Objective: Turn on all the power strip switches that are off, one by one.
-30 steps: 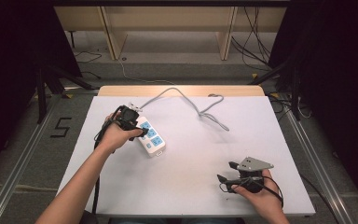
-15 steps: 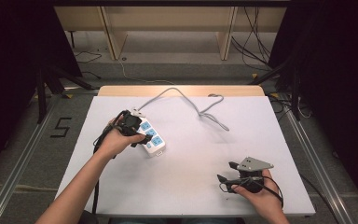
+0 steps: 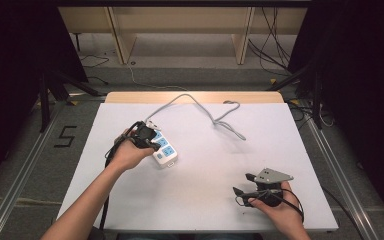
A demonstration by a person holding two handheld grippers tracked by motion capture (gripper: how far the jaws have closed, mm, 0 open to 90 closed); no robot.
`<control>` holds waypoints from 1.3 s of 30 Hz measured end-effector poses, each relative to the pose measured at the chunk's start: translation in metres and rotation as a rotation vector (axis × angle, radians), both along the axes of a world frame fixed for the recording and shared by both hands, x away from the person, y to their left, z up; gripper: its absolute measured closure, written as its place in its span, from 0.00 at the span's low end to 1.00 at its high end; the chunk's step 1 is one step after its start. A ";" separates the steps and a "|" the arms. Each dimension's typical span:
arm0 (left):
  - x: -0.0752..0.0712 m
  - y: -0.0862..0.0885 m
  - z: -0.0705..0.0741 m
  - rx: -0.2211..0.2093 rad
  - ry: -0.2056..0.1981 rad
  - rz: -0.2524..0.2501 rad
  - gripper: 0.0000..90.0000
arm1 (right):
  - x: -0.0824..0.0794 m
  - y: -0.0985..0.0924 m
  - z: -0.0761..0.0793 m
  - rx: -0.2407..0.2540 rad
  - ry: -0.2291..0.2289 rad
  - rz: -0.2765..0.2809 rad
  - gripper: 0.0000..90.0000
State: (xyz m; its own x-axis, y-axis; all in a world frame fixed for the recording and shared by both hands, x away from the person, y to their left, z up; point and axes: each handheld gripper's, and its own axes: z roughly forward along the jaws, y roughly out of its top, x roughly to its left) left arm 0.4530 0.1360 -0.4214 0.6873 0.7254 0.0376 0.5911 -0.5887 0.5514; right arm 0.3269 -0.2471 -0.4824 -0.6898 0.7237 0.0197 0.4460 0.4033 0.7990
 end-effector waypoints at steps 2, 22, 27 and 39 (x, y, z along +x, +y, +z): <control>0.000 -0.003 0.000 0.018 0.017 0.003 1.00 | 0.000 0.000 0.000 -0.001 0.000 0.001 0.35; 0.011 -0.019 -0.006 0.090 0.116 -0.001 1.00 | 0.000 0.000 0.000 -0.005 0.006 0.004 0.35; 0.012 -0.022 -0.006 0.105 0.129 -0.001 1.00 | 0.000 0.000 0.000 -0.005 0.007 0.005 0.35; 0.016 -0.023 -0.009 0.134 0.155 0.003 1.00 | 0.000 0.000 -0.001 -0.005 0.010 0.006 0.35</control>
